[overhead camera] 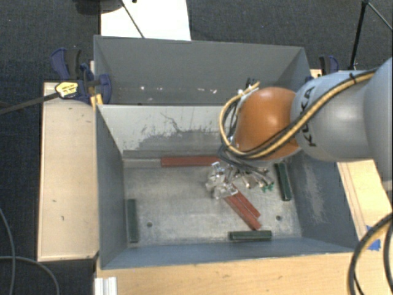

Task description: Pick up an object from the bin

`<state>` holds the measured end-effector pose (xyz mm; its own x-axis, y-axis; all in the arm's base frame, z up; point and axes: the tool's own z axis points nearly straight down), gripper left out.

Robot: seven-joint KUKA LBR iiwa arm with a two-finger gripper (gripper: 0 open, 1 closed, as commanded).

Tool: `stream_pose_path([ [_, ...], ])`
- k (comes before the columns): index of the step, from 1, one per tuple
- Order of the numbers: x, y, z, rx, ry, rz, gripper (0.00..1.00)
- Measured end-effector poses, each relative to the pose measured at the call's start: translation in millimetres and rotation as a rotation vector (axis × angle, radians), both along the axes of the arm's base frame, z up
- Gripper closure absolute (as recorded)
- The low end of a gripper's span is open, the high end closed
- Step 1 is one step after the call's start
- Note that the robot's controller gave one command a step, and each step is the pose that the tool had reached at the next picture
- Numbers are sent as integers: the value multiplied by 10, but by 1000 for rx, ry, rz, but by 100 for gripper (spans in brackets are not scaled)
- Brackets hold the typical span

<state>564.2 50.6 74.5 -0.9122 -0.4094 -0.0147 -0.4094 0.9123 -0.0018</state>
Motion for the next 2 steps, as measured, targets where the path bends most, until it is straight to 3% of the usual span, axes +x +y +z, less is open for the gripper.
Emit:
stream_pose_path([
  [1,-31,-388,283,0,16,45,100],
  [2,-275,-770,640,-4,14,0,100],
])
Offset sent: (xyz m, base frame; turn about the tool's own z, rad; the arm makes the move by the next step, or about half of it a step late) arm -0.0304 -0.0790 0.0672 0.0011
